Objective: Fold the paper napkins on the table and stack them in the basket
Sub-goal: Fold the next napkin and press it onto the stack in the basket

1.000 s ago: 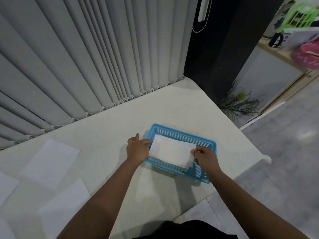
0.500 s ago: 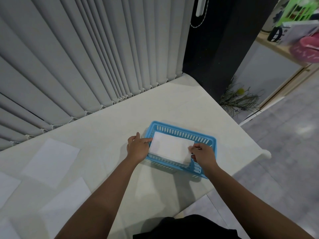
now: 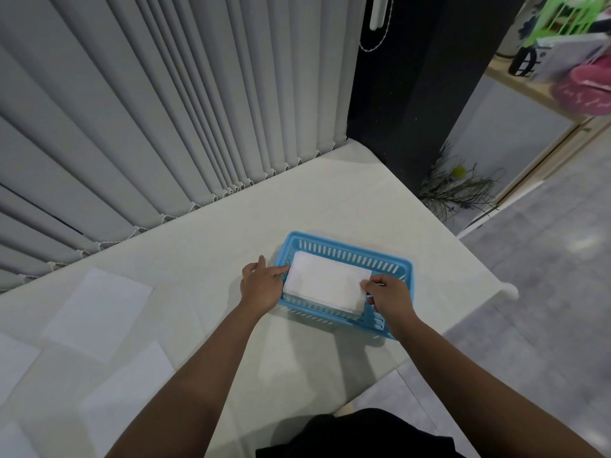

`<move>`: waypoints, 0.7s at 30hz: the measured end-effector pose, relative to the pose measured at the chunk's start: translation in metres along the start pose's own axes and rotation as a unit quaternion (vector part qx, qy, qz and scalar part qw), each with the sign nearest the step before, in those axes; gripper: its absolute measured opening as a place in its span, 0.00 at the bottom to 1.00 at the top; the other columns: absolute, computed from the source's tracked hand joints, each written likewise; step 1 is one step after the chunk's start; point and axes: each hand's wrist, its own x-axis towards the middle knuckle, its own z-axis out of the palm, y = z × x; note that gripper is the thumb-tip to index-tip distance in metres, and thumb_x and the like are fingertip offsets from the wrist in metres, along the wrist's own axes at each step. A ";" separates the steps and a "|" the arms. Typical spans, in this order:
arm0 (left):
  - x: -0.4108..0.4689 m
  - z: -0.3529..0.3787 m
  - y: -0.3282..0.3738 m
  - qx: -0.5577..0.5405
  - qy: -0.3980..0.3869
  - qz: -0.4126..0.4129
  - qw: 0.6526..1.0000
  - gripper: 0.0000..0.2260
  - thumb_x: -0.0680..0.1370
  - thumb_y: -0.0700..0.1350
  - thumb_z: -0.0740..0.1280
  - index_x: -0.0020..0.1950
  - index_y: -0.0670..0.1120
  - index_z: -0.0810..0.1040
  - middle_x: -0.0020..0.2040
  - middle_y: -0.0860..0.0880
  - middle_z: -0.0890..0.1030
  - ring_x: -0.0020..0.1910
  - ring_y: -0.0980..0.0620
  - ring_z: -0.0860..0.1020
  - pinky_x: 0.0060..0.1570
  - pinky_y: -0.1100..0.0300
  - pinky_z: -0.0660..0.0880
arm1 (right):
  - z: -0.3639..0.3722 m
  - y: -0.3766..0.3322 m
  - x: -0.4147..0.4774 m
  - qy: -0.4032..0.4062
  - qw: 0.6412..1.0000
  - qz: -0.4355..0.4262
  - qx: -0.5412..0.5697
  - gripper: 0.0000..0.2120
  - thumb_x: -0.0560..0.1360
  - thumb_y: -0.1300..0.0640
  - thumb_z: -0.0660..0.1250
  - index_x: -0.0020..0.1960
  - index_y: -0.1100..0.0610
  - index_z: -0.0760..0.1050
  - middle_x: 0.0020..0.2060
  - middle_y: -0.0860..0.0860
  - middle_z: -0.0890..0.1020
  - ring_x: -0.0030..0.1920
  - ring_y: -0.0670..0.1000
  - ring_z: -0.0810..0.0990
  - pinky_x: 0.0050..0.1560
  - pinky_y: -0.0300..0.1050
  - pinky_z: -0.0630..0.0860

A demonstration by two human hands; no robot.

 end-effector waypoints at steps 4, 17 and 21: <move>-0.001 0.000 0.001 -0.004 -0.001 0.006 1.000 0.21 0.82 0.44 0.49 0.68 0.60 0.72 0.79 0.47 0.55 0.76 0.45 0.51 0.73 0.49 0.57 | 0.002 -0.004 0.003 0.005 1.000 -0.001 -0.018 0.03 0.75 0.58 0.69 0.44 0.58 0.77 0.38 0.53 0.80 0.33 0.50 0.77 0.34 0.40 0.72; -0.007 0.004 0.011 0.062 0.138 0.152 0.977 0.21 0.80 0.44 0.56 0.74 0.51 0.64 0.78 0.48 0.58 0.76 0.47 0.57 0.74 0.50 0.54 | 0.002 0.007 0.002 0.088 0.924 -0.213 -0.305 0.20 0.75 0.48 0.65 0.66 0.52 0.71 0.63 0.52 0.76 0.61 0.55 0.74 0.60 0.51 0.70; 0.006 0.020 0.023 0.209 0.062 0.242 0.945 0.27 0.81 0.59 0.42 0.79 0.52 0.48 0.80 0.51 0.50 0.79 0.51 0.46 0.76 0.47 0.43 | 0.016 0.014 0.003 -0.020 0.815 -0.314 -0.487 0.34 0.76 0.36 0.47 0.76 0.53 0.56 0.77 0.53 0.58 0.77 0.56 0.54 0.75 0.56 0.50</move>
